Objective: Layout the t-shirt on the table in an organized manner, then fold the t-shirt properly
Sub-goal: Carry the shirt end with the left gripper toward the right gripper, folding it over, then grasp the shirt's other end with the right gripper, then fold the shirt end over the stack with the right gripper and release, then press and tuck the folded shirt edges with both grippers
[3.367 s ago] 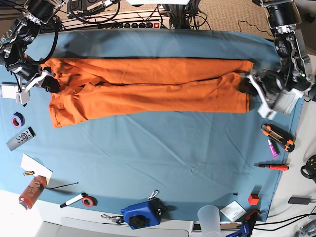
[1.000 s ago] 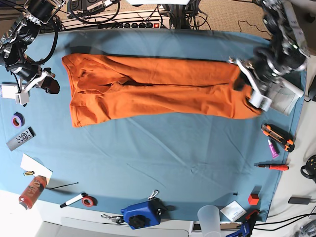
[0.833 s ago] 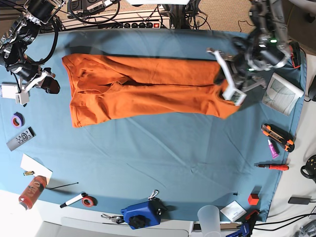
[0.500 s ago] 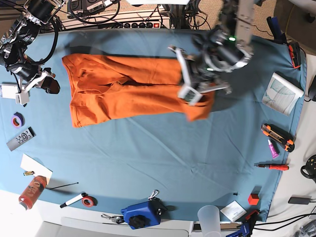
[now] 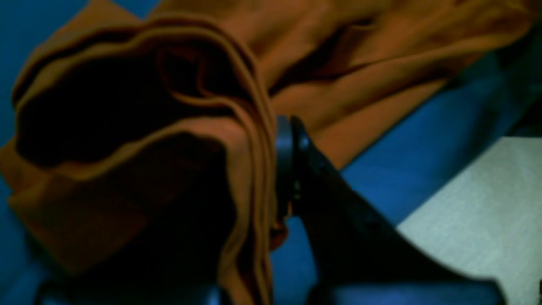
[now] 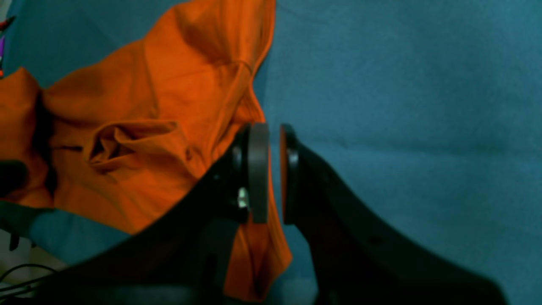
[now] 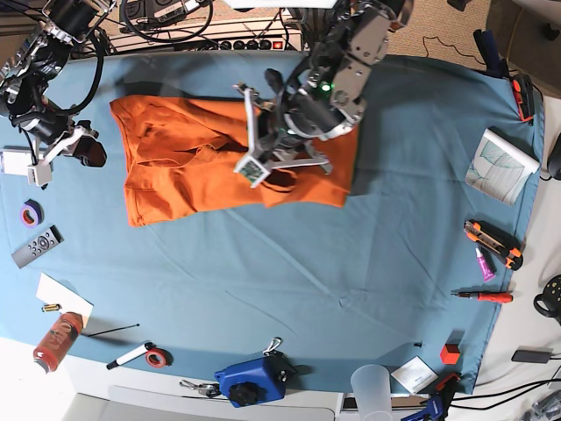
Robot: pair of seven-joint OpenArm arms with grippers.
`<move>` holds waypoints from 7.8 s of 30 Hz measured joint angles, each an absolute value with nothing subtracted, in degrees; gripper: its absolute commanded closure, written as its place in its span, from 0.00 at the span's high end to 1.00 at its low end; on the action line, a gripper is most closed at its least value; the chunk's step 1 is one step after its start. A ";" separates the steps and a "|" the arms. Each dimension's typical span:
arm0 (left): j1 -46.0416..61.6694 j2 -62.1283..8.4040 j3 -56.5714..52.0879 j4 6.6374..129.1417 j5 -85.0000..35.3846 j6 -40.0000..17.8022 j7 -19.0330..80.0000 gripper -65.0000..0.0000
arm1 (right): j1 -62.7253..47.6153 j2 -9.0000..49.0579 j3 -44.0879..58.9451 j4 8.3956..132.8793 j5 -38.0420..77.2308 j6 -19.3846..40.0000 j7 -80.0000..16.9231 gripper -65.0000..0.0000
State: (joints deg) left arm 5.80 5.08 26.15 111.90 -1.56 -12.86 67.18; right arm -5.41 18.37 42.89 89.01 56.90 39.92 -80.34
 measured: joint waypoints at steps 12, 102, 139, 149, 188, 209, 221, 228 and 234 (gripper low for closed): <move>5.32 6.04 27.75 111.90 -1.76 -13.65 63.02 0.49 | -5.41 18.37 42.89 89.01 56.90 39.94 -80.34 0.09; 9.04 -0.54 27.05 117.12 11.31 -7.07 67.44 0.49 | -2.17 13.34 34.44 77.93 53.28 39.27 -74.83 0.00; 10.15 -9.26 -3.55 117.12 3.86 -4.97 68.75 0.00 | 3.18 12.27 14.17 109.25 35.97 34.92 -78.11 0.00; 10.15 -9.23 -3.46 117.12 3.38 -4.97 68.55 0.00 | 1.61 10.96 -4.40 109.23 22.46 29.71 -77.76 0.00; 10.15 -9.23 -3.51 117.12 0.05 -4.97 66.83 0.00 | -0.36 11.11 -3.53 122.61 12.75 25.50 -73.21 0.00; 10.13 -9.26 -3.57 117.10 -9.82 -7.14 62.54 0.00 | -9.08 11.05 -8.36 113.16 35.44 33.93 -80.97 0.00; 6.07 -7.62 8.29 112.40 -25.87 -25.39 52.38 0.00 | -3.07 10.94 16.67 113.47 31.48 31.86 -77.10 0.00; -0.86 -4.56 19.79 101.49 -21.69 -25.43 52.23 0.00 | -3.01 10.76 17.52 104.05 31.86 34.89 -75.81 0.00; -3.31 -0.08 21.67 93.38 -17.10 -22.26 50.24 0.00 | -2.76 10.79 17.58 96.53 32.75 36.14 -71.77 0.00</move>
